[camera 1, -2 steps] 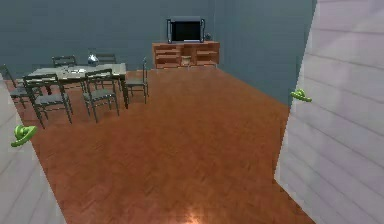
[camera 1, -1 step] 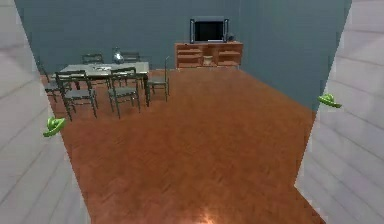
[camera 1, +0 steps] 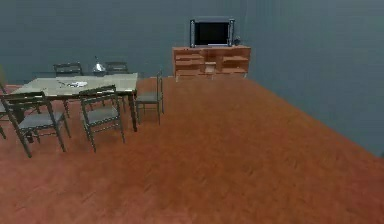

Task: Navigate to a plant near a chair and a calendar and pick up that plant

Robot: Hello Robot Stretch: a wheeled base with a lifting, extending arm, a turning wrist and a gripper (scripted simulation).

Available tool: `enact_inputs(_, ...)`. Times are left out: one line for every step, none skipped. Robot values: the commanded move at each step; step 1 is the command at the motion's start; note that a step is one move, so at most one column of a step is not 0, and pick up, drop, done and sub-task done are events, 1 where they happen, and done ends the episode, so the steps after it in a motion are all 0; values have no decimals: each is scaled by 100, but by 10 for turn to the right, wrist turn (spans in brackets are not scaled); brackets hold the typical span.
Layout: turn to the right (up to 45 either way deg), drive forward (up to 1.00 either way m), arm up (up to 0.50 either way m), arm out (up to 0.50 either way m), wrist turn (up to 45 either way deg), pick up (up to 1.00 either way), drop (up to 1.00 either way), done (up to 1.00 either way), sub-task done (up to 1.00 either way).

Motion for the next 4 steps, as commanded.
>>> enact_inputs(-120,0,0,0,0,0,0,0,0)
enact_inputs(0,50,0,0,0,0,0,0,0)
enact_inputs(-420,0,0,0,0,0,0,0,0)
enact_inputs(0,70,0,0,0,0,0,0,0)
